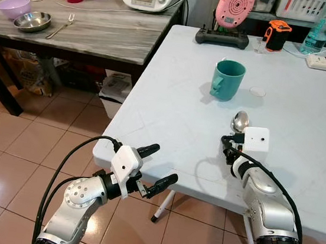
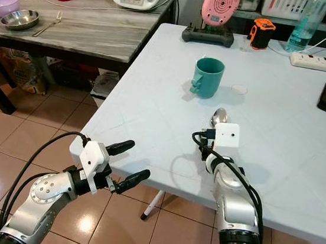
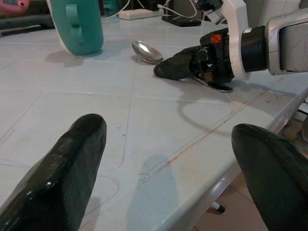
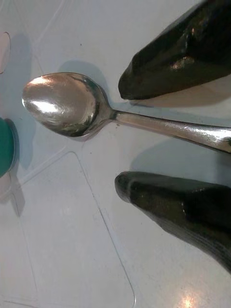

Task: Setting the table

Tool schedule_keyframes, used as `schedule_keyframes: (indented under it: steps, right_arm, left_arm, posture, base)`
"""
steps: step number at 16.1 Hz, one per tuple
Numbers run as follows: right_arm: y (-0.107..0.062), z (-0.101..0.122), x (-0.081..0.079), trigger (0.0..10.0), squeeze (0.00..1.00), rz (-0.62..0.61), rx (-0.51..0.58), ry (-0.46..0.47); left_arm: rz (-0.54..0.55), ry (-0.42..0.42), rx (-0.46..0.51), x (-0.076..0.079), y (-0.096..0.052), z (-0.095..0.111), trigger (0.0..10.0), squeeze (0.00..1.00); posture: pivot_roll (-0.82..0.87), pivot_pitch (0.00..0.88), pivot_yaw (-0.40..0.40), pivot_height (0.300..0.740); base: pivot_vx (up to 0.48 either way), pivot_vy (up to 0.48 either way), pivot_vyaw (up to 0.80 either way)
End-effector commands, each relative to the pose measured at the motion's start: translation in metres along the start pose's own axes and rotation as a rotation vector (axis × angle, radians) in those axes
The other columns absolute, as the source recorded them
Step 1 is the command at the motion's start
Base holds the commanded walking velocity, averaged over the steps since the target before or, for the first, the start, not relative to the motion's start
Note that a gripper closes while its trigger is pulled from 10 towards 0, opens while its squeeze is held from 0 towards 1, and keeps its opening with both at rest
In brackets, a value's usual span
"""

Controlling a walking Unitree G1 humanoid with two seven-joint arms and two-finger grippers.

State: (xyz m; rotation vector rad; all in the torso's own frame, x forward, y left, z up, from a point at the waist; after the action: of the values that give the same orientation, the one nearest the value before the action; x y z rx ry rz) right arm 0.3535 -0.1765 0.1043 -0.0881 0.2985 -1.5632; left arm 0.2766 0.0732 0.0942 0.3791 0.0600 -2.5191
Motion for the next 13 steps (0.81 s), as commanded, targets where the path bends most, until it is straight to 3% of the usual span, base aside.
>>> schedule_keyframes:
  steps: [1,13]
  right_arm:
    - [-0.003,-0.029,0.012,0.0,0.0,-0.051,-0.12,0.024]
    - [-0.007,-0.044,0.016,0.0,0.0,-0.123,-0.175,0.1]
  left_arm:
    - [-0.011,0.01,0.001,-0.001,-0.002,0.001,10.0,0.0]
    - [-0.028,0.006,0.002,0.0,-0.002,0.003,10.0,0.0]
  posture:
    - [-0.28,0.11,0.081,0.74]
    - [-0.27,0.111,0.091,0.74]
  base:
    - [0.0,0.0,0.0]
    - [0.0,0.0,0.0]
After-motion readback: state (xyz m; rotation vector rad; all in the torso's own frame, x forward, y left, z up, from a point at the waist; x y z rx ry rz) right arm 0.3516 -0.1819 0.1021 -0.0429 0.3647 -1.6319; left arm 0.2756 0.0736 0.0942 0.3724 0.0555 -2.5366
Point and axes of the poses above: a point about 5 cm out from each wrist's last joint towards the gripper, its own y axis pointing out of the wrist towards the gripper, its own z axis along the axis of the wrist's last joint, x = y × z, the point moved 3 cm from there along y, pointing out of the wrist towards the gripper, and after that the axes turned 12 degrees about y, right-handed, at the moved point
